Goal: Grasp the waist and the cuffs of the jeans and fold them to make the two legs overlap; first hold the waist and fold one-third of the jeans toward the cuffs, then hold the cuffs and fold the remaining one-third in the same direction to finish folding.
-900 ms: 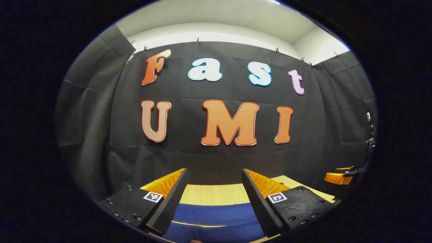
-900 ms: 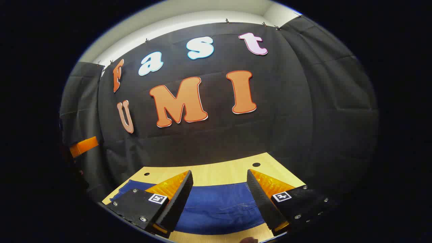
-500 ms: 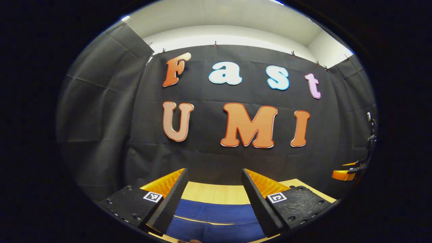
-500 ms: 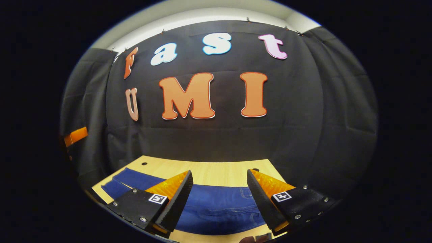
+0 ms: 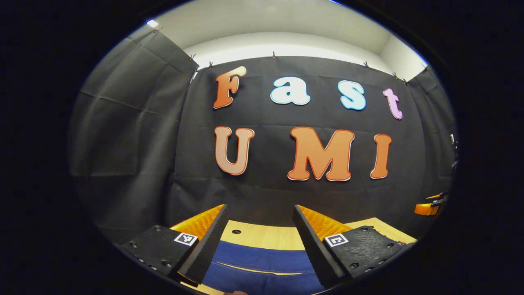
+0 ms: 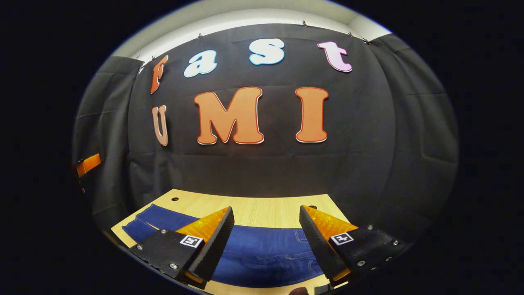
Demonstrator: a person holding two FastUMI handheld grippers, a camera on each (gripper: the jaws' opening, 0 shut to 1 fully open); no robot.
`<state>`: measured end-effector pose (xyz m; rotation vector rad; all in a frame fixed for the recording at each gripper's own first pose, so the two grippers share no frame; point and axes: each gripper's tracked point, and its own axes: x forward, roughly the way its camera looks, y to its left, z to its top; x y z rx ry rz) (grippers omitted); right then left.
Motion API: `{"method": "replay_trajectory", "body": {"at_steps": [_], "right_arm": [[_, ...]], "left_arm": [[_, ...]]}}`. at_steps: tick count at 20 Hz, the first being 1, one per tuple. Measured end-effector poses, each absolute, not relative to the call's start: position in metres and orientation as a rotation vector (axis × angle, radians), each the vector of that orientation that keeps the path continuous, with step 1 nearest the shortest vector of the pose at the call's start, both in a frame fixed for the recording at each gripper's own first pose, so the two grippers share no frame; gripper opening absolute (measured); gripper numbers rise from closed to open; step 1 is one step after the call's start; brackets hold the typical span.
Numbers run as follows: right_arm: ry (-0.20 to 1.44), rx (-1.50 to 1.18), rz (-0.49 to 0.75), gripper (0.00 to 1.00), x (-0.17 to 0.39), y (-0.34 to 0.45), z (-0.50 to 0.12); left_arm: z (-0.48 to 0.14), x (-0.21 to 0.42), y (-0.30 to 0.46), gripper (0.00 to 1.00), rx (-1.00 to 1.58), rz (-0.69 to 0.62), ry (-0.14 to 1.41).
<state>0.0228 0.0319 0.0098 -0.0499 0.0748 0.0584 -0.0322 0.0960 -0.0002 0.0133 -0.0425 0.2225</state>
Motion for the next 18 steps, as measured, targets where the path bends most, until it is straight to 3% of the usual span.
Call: {"method": "replay_trajectory", "body": {"at_steps": [6, 8, 10, 18], "right_arm": [[0.113, -0.043, 0.035, 0.98, 0.015, 0.057, -0.009], [0.127, -0.034, 0.034, 0.97, 0.013, 0.06, -0.012], [0.136, -0.033, 0.037, 0.97, 0.013, 0.062, -0.016], [0.237, -0.026, 0.009, 0.98, 0.009, 0.044, -0.05]], "left_arm": [[-0.005, -0.024, 0.139, 0.97, 0.111, 0.233, -0.033], [-0.016, -0.026, 0.158, 0.95, 0.252, 0.269, -0.005], [-0.033, -0.027, 0.171, 1.0, 0.446, 0.278, 0.036], [-0.184, -0.04, 0.169, 0.98, 0.96, 0.045, 0.324]]}}
